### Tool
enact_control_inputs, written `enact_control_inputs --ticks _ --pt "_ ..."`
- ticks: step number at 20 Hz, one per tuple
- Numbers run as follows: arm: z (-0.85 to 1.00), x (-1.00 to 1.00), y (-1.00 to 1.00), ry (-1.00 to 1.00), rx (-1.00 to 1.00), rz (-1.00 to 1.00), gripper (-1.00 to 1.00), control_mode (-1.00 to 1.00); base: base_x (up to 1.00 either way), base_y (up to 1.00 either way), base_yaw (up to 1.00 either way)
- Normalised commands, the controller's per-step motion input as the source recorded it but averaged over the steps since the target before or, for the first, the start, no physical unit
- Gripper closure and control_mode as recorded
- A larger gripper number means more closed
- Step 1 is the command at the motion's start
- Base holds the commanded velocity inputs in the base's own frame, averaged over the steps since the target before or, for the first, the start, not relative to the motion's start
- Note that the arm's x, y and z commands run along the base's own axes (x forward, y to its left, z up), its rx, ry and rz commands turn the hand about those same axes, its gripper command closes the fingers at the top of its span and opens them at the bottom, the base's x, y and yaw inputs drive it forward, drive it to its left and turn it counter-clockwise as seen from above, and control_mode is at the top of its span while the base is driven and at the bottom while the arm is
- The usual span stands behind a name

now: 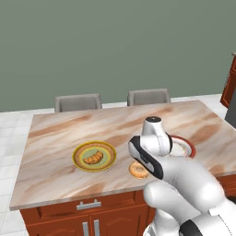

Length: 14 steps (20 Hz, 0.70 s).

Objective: Place the pastries on the plates.

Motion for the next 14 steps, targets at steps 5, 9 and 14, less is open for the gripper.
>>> enact_control_inputs --ticks 5,9,14 --pt "-0.55 0.00 -0.03 0.00 0.00 0.06 -1.00 -1.00 0.00 0.00 0.00" --pt "-0.27 -0.02 0.00 0.00 0.00 0.14 -1.00 -1.00 0.00 0.00 0.00" --pt "-0.23 -0.06 0.00 0.00 0.00 0.12 -1.00 -1.00 0.00 0.00 0.00"
